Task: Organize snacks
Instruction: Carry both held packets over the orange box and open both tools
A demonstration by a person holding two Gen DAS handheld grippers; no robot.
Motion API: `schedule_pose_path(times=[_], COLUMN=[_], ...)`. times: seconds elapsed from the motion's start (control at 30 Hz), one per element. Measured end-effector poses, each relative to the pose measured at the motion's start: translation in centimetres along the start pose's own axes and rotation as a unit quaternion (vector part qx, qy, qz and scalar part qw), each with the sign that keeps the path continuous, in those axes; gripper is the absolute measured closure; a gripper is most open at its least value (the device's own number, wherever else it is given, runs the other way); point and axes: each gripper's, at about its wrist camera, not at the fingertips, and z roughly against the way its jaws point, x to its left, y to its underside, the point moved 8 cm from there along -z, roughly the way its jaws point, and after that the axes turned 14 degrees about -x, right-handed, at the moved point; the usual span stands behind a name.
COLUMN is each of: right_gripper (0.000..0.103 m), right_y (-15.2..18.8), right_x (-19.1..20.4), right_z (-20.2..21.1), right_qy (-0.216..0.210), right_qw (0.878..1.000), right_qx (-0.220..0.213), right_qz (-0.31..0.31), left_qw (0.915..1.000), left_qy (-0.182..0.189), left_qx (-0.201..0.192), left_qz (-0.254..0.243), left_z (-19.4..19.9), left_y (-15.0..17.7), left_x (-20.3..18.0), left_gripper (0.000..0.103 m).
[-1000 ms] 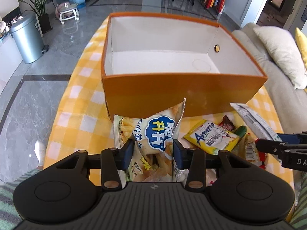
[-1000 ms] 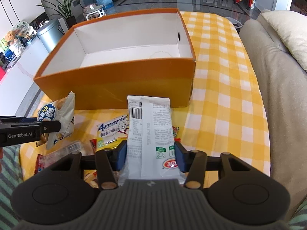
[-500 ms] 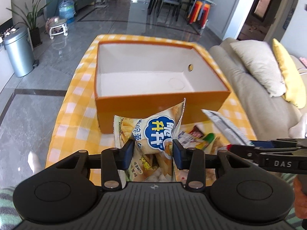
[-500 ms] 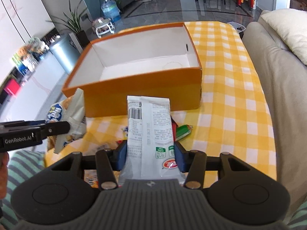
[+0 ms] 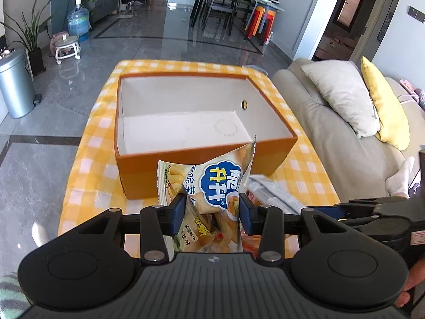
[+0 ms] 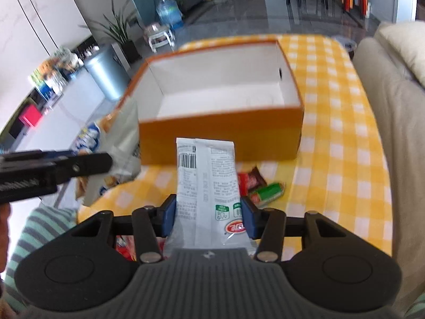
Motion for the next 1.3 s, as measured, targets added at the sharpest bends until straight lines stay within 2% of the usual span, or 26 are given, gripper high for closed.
schedule_pose_path(times=[0.1, 0.23, 0.47, 0.63, 0.8, 0.93, 1.13, 1.3], right_gripper=[0.055, 0.055, 0.055, 0.055, 0.055, 0.055, 0.055, 0.055], right_y=[1.2, 0.7, -3.9, -7.3, -10.0, -11.2, -11.3, -10.5], right_x=[-0.2, 0.0, 1.2, 1.5, 1.3, 0.7, 0.3, -0.3], right_z=[-1.0, -0.4, 1.6, 0.7, -2.4, -5.8, -11.0, -14.9], right_qy=[-0.003, -0.005, -0.017, -0.016, -0.012, 0.008, 0.019, 0.024], right_qw=[1.000, 1.000, 0.999, 0.998, 0.999, 0.998, 0.997, 0.994], right_qx=[0.020, 0.009, -0.041, -0.059, -0.050, -0.031, 0.018, 0.058], right_qz=[-0.015, -0.022, -0.011, 0.002, 0.017, 0.047, 0.076, 0.087], left_qw=[1.0000, 1.0000, 0.9996, 0.9987, 0.9973, 0.9939, 0.9848, 0.9721], left_qy=[0.000, -0.005, -0.001, -0.008, -0.017, -0.024, -0.029, -0.031], left_qx=[0.009, 0.004, -0.025, -0.027, 0.000, 0.030, 0.096, 0.148], left_qz=[0.004, 0.008, -0.013, -0.042, -0.071, -0.104, -0.142, -0.179], left_z=[-0.1, 0.2, 0.3, -1.4, -4.4, -7.5, -12.0, -14.8], left_y=[0.8, 0.4, -3.7, -6.6, -8.4, -9.1, -7.9, -6.6], left_x=[0.3, 0.8, 1.0, 1.3, 2.1, 2.7, 3.8, 4.4], left_gripper=[0.055, 0.055, 0.055, 0.055, 0.055, 0.055, 0.056, 0.055])
